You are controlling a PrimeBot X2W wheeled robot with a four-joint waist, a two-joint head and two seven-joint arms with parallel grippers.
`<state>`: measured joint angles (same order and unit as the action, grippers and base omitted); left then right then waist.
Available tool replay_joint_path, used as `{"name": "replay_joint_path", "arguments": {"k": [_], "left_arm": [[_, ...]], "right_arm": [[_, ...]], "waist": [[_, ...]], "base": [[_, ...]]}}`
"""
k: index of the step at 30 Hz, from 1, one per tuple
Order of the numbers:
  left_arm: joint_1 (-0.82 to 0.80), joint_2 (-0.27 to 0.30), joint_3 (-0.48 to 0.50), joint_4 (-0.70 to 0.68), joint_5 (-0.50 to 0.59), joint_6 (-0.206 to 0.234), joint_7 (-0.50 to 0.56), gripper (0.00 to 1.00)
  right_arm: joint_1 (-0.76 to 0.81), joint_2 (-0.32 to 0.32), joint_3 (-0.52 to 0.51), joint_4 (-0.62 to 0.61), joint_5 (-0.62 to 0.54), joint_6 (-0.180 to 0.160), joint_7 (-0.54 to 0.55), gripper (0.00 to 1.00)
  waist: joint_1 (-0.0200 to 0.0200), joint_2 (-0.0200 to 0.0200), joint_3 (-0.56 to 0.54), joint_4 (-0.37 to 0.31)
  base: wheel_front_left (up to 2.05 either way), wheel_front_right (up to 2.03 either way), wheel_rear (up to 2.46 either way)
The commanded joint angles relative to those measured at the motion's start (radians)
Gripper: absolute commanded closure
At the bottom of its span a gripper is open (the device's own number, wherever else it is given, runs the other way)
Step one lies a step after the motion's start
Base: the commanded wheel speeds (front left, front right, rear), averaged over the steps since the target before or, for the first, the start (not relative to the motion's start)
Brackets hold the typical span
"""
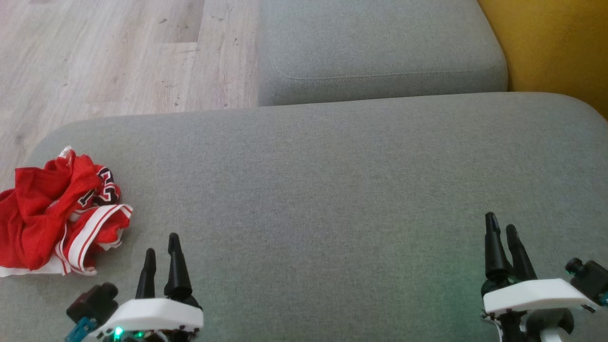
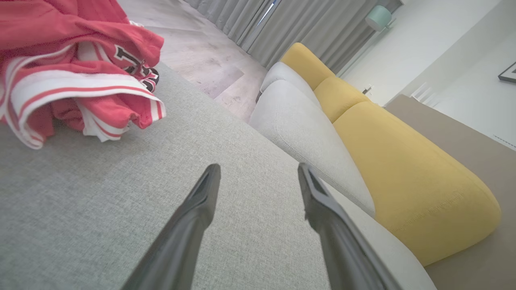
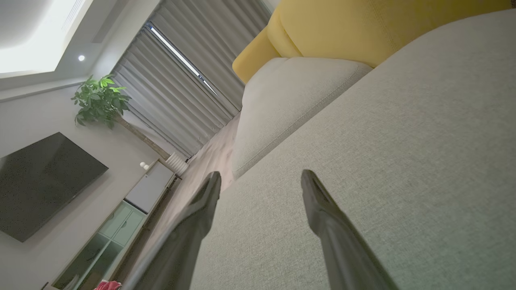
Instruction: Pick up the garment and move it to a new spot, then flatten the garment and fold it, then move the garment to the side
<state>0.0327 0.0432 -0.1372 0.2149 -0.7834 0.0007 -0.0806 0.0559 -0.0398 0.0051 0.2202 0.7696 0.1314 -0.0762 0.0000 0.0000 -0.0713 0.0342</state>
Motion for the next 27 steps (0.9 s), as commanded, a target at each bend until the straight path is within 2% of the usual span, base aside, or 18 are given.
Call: {"name": "replay_joint_path", "arguments": {"k": [1, 17, 27], "left_arm": [[-0.025, 0.010, 0.002, -0.047, 0.043, 0.007, -0.014, 0.00], [-0.018, 0.020, -0.052, -0.052, 0.238, 0.016, -0.061, 0.00], [-0.012, 0.015, -0.056, -0.042, 0.327, 0.025, -0.087, 0.00]], "right_arm": [[-0.017, -0.007, 0.022, -0.045, -0.047, 0.000, -0.016, 0.00], [-0.003, -0.008, 0.071, -0.058, -0.267, -0.001, -0.064, 0.00], [0.008, -0.008, 0.081, -0.060, -0.364, -0.001, -0.090, 0.00]], "waist": [[0.0000, 0.0000, -0.002, 0.000], [0.0000, 0.0000, -0.023, 0.008], [0.0000, 0.0000, -0.036, 0.014]], "base": [[0.00, 0.00, 0.00], [0.00, 0.00, 0.00], [0.00, 0.00, 0.00]]}}
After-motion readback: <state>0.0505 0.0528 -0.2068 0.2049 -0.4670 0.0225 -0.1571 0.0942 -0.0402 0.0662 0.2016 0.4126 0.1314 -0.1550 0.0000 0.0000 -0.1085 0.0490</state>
